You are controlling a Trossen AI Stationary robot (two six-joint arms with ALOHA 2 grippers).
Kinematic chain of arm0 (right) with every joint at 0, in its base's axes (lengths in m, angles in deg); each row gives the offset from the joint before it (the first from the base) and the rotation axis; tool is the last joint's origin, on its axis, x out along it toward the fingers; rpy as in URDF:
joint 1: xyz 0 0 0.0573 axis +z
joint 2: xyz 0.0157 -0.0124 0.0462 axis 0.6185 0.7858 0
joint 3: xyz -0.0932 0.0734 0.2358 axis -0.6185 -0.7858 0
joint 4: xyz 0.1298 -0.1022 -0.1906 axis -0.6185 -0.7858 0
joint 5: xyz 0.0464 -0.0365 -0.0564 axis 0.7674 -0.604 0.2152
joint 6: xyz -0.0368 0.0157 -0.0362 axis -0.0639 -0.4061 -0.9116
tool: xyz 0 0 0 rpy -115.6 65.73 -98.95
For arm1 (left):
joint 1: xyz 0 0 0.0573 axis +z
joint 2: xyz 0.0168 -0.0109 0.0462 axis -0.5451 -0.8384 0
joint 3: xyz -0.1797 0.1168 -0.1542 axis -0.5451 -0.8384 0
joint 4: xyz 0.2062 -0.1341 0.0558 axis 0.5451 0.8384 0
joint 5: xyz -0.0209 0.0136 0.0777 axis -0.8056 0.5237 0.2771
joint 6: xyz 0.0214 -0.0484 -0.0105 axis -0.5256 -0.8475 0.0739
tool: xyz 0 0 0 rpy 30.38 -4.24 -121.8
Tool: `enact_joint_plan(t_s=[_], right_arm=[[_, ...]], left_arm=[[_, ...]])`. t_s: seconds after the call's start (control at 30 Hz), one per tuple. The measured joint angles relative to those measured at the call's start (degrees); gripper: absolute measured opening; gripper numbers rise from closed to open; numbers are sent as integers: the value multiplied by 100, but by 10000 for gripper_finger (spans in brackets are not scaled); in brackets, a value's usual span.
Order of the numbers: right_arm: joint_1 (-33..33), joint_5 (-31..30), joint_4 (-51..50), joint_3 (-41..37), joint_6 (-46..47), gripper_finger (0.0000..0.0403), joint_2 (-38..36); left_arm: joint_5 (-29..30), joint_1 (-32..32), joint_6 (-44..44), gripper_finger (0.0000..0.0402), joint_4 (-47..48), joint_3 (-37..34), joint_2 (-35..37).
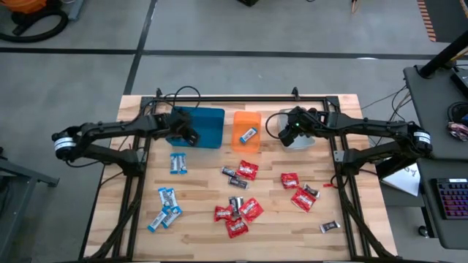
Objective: Sort candy
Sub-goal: Put the red candy into the blue bin, then put the white chocolate bar into the orange bin
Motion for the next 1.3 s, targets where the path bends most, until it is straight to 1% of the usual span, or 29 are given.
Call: enact_joint_plan(t_s=[0.07, 0.2, 0.3, 0.37, 0.43, 0.53, 0.63, 0.7, 0.83, 0.97, 1.13, 1.23, 1.3], right_arm=[[0, 0, 2, 0, -5, 136, 0], [0, 0, 0, 0, -32, 136, 0], [0, 0, 2, 0, -38, 136, 0], [0, 0, 4, 0, -55, 136, 0], [0, 0, 0, 0, -70, 136, 0], [103, 3, -2, 0, -70, 136, -11], [310, 169, 0, 0, -49, 136, -44], [527, 246, 0, 0, 10, 136, -52], [1088, 259, 2, -2, 244, 136, -53], [1796, 262, 2, -2, 677, 136, -50], [2785, 258, 12, -2, 1334, 136, -50], [3323, 242, 37, -2, 1692, 136, -4], [3637, 129, 43, -2, 1918, 136, 64]], left_arm=[[-114, 1, -2, 101, 200, 107, 24], [-906, -175, -196, 114, 864, 589, 43], [-952, -608, -492, 115, 1233, 947, 52], [-850, -1003, -639, 115, 1398, 1178, 54], [-624, -1448, -814, 115, 1624, 1395, 54], [-70, -2131, -1157, 113, 1938, 1711, 56], [548, -2809, -1519, 110, 2133, 1841, 56], [762, -3206, -1750, 108, 2128, 1841, 56], [809, -3834, -2480, 107, 2126, 1723, 20], [819, -4357, -3149, 107, 2128, 1638, -121], [815, -4842, -3696, 107, 2131, 1615, -447], [783, -5025, -4006, 107, 2151, 1611, -685], [687, -5102, -4226, 107, 2154, 1611, -865]])
